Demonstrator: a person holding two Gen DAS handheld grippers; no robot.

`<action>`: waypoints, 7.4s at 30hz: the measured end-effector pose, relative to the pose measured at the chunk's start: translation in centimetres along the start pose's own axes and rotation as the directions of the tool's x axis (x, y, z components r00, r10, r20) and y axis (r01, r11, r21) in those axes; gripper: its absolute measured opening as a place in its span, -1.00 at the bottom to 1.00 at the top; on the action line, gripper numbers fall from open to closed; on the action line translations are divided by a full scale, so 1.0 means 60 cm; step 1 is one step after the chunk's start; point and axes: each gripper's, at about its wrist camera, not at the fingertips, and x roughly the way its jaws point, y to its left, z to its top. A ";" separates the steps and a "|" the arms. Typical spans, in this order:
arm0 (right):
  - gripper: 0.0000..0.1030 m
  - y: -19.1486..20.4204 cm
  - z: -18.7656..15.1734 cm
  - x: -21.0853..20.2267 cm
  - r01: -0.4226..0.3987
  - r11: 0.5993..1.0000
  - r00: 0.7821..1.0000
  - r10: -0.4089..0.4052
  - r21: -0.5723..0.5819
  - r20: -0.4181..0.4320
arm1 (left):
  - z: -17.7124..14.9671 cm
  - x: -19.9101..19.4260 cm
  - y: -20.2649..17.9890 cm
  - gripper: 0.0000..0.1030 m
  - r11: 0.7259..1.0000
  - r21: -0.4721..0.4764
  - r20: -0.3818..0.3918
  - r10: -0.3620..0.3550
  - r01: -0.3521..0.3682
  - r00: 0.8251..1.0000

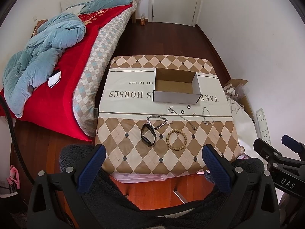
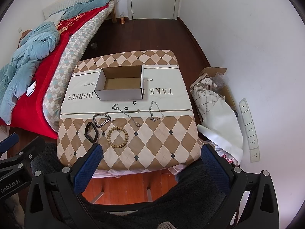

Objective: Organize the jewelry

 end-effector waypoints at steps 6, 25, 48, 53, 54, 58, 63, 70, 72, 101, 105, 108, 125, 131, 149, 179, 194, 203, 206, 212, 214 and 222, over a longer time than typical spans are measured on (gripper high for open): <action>1.00 0.000 -0.002 0.001 -0.002 1.000 1.000 0.002 0.000 0.000 | -0.001 0.000 0.001 1.00 1.000 0.001 0.001 0.000 0.000 1.000; 1.00 0.052 0.030 0.324 -0.092 0.996 0.951 0.088 0.000 -0.297 | 0.059 0.263 0.100 1.00 0.959 0.040 -0.123 0.282 -0.279 0.951; -0.79 0.107 -0.034 0.549 -0.034 0.982 0.890 -0.053 -0.184 -0.453 | 0.020 0.494 0.072 0.48 0.997 0.031 -0.393 0.077 -0.071 0.916; -0.77 0.071 -0.045 0.568 -0.042 0.986 0.877 -0.042 -0.163 -0.479 | 0.017 0.512 0.062 -0.12 0.995 0.068 -0.385 0.089 -0.068 0.919; -0.75 0.062 -0.042 0.558 -0.044 0.985 0.877 -0.040 -0.164 -0.479 | 0.017 0.513 0.063 -0.46 0.995 0.075 -0.389 0.089 -0.065 0.917; -0.65 0.056 -0.046 0.559 -0.024 0.987 0.885 -0.052 -0.156 -0.463 | 0.010 0.528 0.058 -0.84 0.991 0.116 -0.374 0.109 -0.070 0.921; -0.65 0.035 -0.021 0.557 -0.020 0.990 0.885 -0.046 -0.136 -0.463 | -0.005 0.528 0.046 -0.91 0.984 0.156 -0.331 0.134 -0.086 0.934; -0.65 0.056 -0.019 0.549 0.004 0.986 0.888 -0.081 -0.167 -0.452 | -0.030 0.503 0.032 -0.94 0.984 0.150 -0.300 0.134 -0.092 0.945; -0.66 0.064 -0.021 0.546 0.009 0.984 0.893 -0.089 -0.180 -0.441 | -0.028 0.491 0.039 -0.96 0.985 0.144 -0.280 0.134 -0.096 0.951; -0.82 0.072 0.043 0.376 -0.145 0.988 0.967 0.128 -0.062 -0.219 | 0.009 0.460 0.121 -0.02 0.986 -0.118 -0.366 -0.151 0.115 0.918; -0.82 0.067 0.038 0.389 -0.145 0.988 0.963 0.129 -0.052 -0.236 | -0.010 0.494 0.112 -0.02 0.990 -0.105 -0.391 -0.132 0.098 0.911; -0.82 0.069 0.036 0.393 -0.142 0.989 0.962 0.126 -0.050 -0.241 | -0.011 0.495 0.097 -0.51 0.996 -0.046 -0.339 -0.089 0.078 0.937; -0.82 0.067 0.101 0.332 -0.180 0.983 0.978 0.178 -0.015 -0.105 | 0.086 0.311 0.040 -0.99 0.995 0.101 -0.006 -0.003 0.003 1.000; -0.82 0.067 0.152 0.299 -0.207 0.978 0.978 0.206 -0.012 -0.036 | 0.179 0.252 0.008 -0.99 0.993 0.114 0.101 -0.038 0.026 0.994; -0.82 0.069 0.336 0.393 -0.303 0.953 0.950 0.304 0.029 -0.065 | 0.330 0.420 -0.011 -0.99 0.985 0.028 -0.083 -0.170 0.173 0.982; 0.97 0.064 0.305 0.466 -0.070 0.996 0.983 0.060 -0.051 -0.171 | 0.323 0.425 0.000 0.97 0.997 0.056 -0.056 0.048 -0.045 0.997; 0.99 0.075 0.245 0.399 -0.028 0.998 0.997 0.024 -0.056 -0.067 | 0.247 0.351 0.031 0.99 0.991 0.029 0.049 0.129 -0.130 0.990; 0.99 0.074 0.208 0.283 -0.014 0.999 0.998 0.017 -0.050 0.065 | 0.203 0.233 0.038 0.99 0.992 0.023 0.170 0.121 -0.127 0.978; 0.99 0.076 0.193 0.250 -0.014 0.999 0.995 0.018 -0.049 0.097 | 0.189 0.201 0.040 0.99 0.992 0.023 0.195 0.117 -0.124 0.974; 0.99 0.076 0.162 0.183 -0.042 0.998 0.986 0.047 -0.035 0.158 | 0.155 0.145 0.037 0.99 0.995 0.018 0.230 0.094 -0.100 0.969; 0.99 0.073 0.153 0.168 -0.068 0.997 0.982 0.072 -0.028 0.172 | 0.145 0.138 0.041 0.99 0.995 -0.005 0.223 0.099 -0.100 0.970; 0.98 0.029 0.110 0.226 -0.092 0.995 0.993 0.089 0.041 0.076 | 0.108 0.196 0.067 0.99 0.979 -0.039 0.168 0.202 -0.198 0.965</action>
